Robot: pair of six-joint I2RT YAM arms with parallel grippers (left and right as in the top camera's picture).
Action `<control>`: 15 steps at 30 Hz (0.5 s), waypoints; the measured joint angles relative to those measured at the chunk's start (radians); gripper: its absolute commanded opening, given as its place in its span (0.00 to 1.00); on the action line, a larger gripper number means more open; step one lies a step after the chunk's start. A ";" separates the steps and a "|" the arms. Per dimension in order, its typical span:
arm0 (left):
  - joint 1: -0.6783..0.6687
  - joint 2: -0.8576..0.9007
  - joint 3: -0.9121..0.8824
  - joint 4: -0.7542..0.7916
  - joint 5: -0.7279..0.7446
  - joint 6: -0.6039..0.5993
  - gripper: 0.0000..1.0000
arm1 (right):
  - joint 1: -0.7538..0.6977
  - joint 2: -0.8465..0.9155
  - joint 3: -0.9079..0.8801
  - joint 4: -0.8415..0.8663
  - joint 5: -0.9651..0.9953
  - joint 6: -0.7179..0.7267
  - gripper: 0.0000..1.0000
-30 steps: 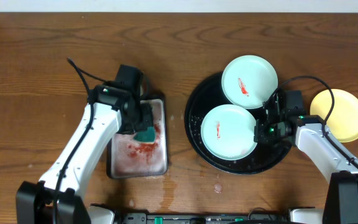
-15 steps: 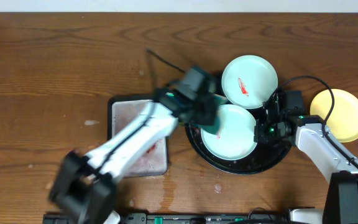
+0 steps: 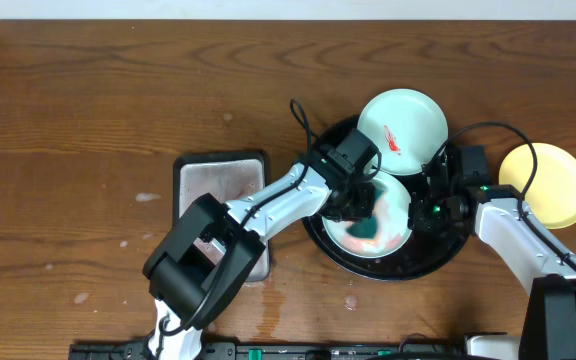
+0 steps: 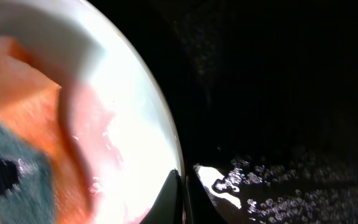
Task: Clean dirty plates on tray and stack at the side
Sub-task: 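Scrub the pale green plate with the sponge while right gripper holds it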
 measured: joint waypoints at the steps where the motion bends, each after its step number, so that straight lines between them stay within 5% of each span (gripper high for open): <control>1: 0.000 -0.002 0.010 -0.032 -0.036 0.000 0.07 | 0.000 0.000 0.000 0.000 -0.005 0.000 0.01; 9: -0.008 -0.014 0.049 -0.207 -0.327 0.057 0.07 | 0.000 0.000 0.000 -0.005 -0.025 -0.003 0.01; 15: -0.005 -0.011 0.050 -0.173 -0.341 0.077 0.08 | 0.000 0.000 0.000 -0.008 -0.039 -0.005 0.01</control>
